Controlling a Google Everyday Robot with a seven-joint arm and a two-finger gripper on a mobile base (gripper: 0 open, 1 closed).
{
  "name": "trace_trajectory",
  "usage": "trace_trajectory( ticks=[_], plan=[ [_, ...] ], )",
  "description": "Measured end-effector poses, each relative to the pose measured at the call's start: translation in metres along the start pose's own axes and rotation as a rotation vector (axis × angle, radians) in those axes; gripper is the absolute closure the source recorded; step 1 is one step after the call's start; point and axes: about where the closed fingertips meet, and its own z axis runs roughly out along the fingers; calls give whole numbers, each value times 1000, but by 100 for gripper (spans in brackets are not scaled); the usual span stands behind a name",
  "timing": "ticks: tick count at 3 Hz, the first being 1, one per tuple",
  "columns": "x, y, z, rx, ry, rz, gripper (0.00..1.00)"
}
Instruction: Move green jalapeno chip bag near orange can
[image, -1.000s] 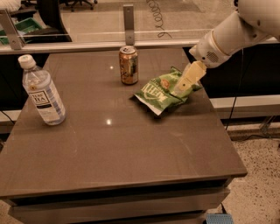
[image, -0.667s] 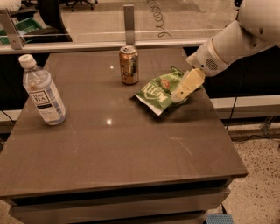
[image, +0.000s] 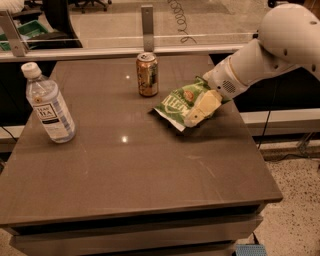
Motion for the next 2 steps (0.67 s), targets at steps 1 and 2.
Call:
trace_trajectory(
  ticks=[1, 2],
  plan=[
    [-1, -10, 9, 59, 1, -8, 0],
    [0, -28, 17, 128, 9, -20, 0]
  ],
)
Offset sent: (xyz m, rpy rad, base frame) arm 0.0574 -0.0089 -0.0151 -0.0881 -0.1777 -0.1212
